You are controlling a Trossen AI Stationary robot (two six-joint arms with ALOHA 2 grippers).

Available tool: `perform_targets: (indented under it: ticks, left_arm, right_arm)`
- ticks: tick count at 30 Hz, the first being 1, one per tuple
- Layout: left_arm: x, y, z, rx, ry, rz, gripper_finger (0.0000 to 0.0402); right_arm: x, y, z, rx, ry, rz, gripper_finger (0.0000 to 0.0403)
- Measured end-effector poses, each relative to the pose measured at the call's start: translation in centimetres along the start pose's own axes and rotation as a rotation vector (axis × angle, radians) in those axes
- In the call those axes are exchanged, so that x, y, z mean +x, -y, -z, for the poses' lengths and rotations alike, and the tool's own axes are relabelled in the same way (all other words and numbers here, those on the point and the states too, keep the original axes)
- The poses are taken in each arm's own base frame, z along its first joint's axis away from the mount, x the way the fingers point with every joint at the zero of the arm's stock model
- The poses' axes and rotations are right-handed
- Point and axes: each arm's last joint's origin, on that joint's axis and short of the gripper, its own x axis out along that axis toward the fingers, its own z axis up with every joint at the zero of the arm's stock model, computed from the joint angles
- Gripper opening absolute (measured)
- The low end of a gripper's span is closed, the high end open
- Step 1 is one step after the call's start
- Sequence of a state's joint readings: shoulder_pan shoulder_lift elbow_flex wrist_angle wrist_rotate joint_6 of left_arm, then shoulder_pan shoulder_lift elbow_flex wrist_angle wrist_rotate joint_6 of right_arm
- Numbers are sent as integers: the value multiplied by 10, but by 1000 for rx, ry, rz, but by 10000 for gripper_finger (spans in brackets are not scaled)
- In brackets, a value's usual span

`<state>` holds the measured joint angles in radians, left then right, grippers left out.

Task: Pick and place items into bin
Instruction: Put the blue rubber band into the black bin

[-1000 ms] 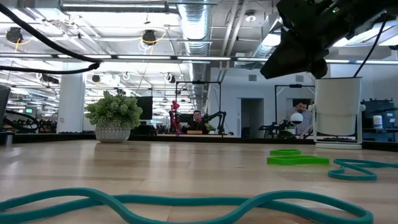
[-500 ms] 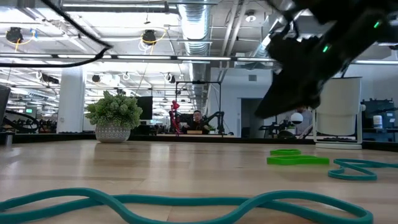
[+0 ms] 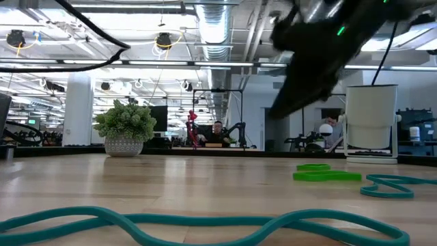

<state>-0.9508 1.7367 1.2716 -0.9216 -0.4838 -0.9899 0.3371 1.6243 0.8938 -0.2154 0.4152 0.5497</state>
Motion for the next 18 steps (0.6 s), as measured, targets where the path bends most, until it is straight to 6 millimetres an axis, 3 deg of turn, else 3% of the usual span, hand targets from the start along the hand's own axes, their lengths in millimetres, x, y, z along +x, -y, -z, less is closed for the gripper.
perform_targets:
  ticks: [4, 7, 13, 18]
  left_arm:
    - [0, -3, 1, 38, 2, -37, 128]
    - [0, -6, 2, 77, 20, -81, 128]
    - [-1, -14, 0, 125, 152, -233, 128]
    - [1, -25, -9, 57, 274, -356, 128]
  right_arm:
    - [-41, -18, 3, 35, -109, -52, 76]
    - [-60, -32, 17, 58, -170, -83, 76]
    - [-55, -60, 54, -18, -253, -77, 76]
    - [-57, -60, 72, 57, -320, 24, 76]
